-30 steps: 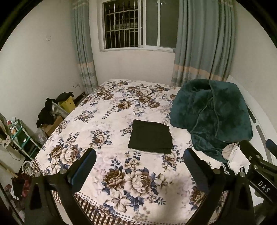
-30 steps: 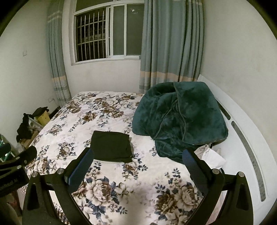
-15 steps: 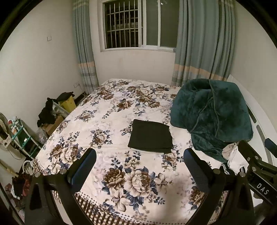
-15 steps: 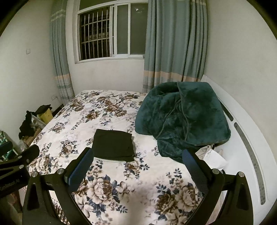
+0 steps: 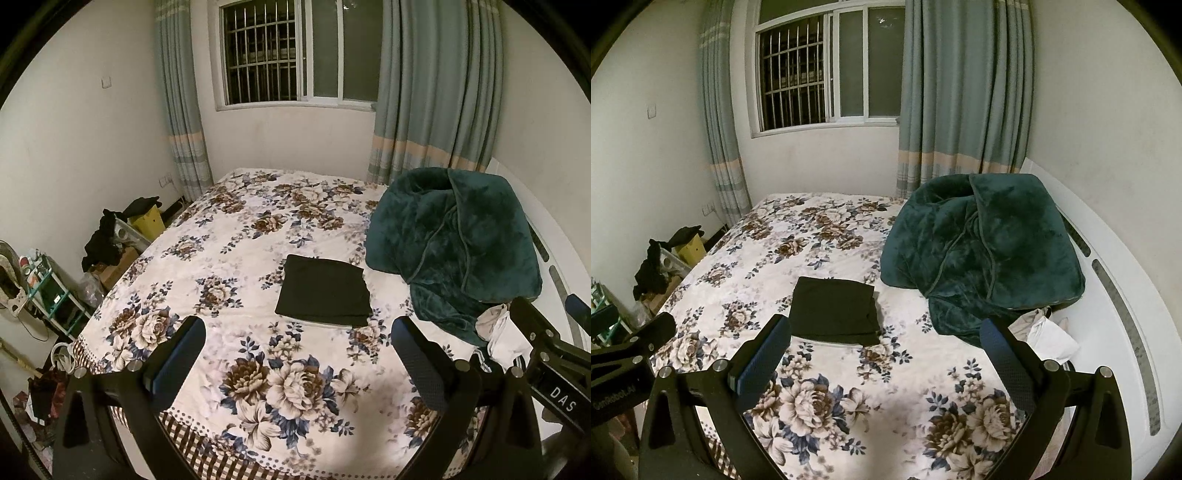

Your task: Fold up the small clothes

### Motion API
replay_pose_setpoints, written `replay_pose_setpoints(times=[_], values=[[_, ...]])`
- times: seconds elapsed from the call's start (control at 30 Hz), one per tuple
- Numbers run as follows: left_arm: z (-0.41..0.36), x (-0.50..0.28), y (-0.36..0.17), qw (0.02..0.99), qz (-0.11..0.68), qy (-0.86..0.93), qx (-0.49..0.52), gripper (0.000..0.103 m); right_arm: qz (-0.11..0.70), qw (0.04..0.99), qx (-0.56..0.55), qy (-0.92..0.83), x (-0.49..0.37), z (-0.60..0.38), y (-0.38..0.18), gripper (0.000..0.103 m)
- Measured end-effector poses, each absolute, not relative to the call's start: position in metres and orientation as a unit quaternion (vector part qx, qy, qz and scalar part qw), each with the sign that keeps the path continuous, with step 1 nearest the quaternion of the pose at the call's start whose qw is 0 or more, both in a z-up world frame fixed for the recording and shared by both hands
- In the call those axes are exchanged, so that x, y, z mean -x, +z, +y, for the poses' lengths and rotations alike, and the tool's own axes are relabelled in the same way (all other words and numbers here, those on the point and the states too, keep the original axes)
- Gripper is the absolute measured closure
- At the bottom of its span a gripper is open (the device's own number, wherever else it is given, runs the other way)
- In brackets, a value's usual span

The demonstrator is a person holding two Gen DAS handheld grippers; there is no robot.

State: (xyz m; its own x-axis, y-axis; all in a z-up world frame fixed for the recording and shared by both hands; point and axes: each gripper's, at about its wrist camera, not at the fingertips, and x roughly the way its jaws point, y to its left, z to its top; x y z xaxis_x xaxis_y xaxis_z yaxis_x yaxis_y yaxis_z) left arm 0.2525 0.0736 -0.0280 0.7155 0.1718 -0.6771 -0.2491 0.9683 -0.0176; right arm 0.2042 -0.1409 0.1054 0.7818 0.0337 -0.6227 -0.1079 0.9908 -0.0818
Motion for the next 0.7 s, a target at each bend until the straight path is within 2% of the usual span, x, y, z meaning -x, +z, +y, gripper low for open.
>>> replay_pose_setpoints(times=[0.7], values=[[0.0745,-0.2551,-0.0234,0.926,0.356,0.114,0.054,0.000,0.324,0.944,0.052,0.039,-0.2068,-0.1341,0.1091,0.000]])
